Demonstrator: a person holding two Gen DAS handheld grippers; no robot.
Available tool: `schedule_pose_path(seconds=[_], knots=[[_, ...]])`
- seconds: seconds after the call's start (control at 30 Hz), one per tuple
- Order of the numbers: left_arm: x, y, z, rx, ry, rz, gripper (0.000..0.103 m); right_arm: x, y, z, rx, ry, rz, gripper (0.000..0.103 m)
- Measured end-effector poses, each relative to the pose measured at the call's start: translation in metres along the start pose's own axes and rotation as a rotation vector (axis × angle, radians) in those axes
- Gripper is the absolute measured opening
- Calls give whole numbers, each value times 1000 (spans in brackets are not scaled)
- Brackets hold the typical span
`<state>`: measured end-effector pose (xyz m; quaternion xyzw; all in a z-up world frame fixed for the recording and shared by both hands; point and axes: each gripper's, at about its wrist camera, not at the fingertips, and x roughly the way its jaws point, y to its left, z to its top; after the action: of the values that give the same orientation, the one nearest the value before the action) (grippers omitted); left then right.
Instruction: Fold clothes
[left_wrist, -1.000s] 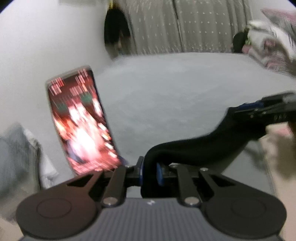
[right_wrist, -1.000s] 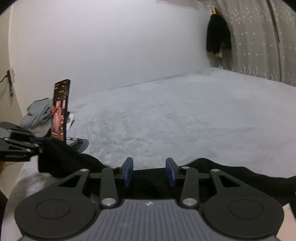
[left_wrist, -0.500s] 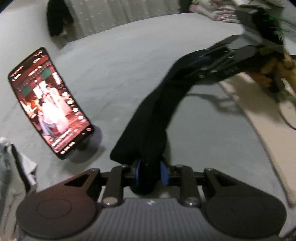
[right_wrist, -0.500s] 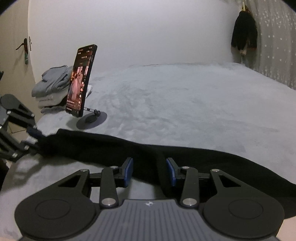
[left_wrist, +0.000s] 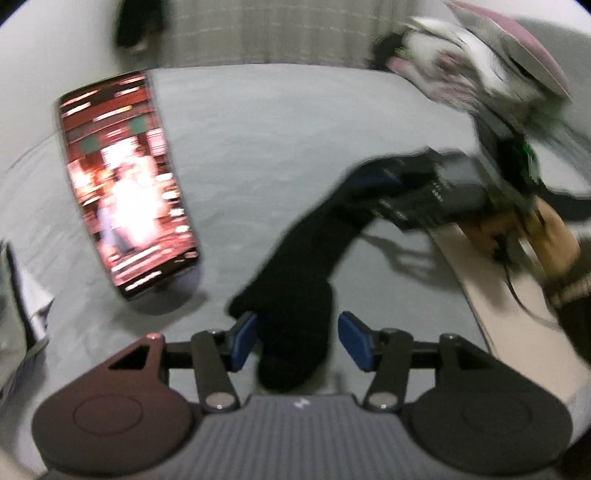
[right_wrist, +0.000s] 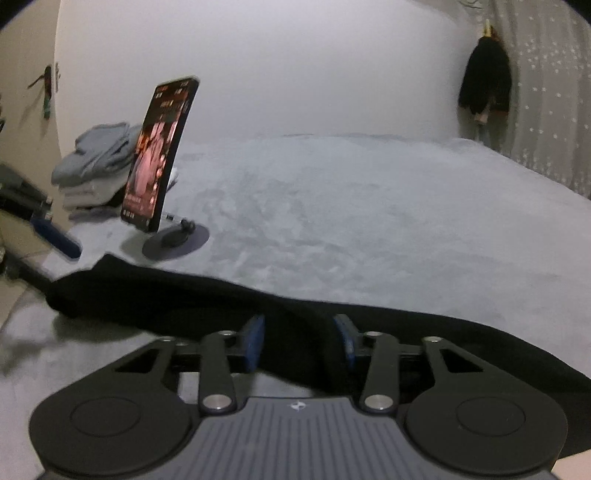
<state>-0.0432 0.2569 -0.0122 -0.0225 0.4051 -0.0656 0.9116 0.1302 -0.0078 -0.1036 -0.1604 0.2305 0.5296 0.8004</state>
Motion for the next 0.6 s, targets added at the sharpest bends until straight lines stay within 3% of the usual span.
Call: schedule_pose_path(seconds=[0.03,0.1,0.23,0.4,0.53,0.6], knots=[[-1,4,2,-38,-8,-1,52,-1,0,-1,-6,9,14,14],[-3,13,4,-119,-24,-14,52,-5,-1,-2,-28,23,45,9],[1,27,5,-270,-31,-56,50,-21,-5,-7,-75,52,108,8],[17,48,6,-338,12,-18,47,-32,-7,-14,-106,109,157,8],[39,52,6,-392,37,-17,30,-34,-3,-18,-144,150,176,8],[44,49,7,-386,31,-3,16,-35,-5,-18,-139,152,180,8]])
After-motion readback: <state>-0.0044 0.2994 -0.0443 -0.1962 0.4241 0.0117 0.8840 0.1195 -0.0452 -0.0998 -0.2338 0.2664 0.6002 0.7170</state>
